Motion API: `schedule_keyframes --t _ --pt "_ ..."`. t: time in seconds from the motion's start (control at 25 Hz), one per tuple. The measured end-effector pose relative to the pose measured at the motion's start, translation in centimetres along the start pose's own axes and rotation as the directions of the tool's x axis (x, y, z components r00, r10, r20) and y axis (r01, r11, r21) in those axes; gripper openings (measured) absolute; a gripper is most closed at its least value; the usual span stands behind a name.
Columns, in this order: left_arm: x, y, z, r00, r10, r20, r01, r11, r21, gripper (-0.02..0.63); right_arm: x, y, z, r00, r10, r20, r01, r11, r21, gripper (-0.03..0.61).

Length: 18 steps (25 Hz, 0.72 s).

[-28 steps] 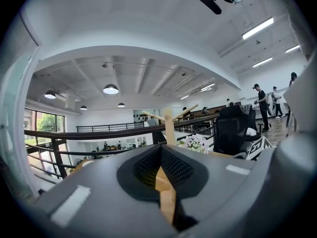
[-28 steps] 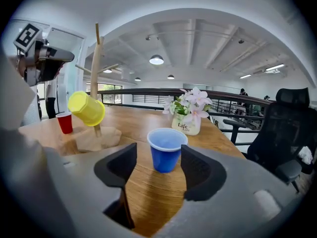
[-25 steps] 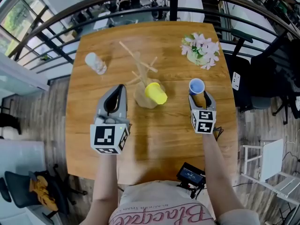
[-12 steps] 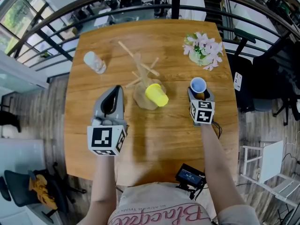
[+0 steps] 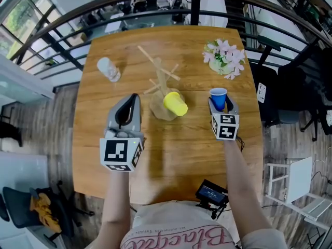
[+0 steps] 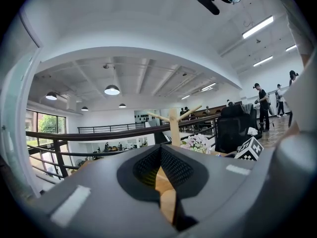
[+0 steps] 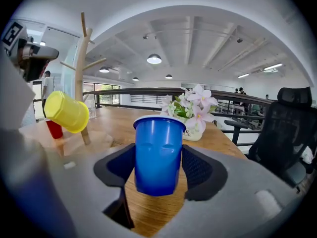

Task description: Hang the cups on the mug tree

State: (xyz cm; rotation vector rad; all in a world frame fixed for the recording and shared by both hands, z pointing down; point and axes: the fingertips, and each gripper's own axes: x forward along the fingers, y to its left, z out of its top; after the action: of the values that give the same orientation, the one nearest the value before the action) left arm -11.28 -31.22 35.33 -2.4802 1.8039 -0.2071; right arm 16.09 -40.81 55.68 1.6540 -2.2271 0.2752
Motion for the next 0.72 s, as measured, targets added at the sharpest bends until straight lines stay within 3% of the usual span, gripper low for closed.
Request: schedule_keyframes --t 0.72 --pt "-4.5 -0.9 5.2 0.990 -0.037 0.135 0.037 0.999 0.000 0.017 -8.8 2.4 6.6 0.990 0.001 0.142 0.007 0.998 -0.058 0.288"
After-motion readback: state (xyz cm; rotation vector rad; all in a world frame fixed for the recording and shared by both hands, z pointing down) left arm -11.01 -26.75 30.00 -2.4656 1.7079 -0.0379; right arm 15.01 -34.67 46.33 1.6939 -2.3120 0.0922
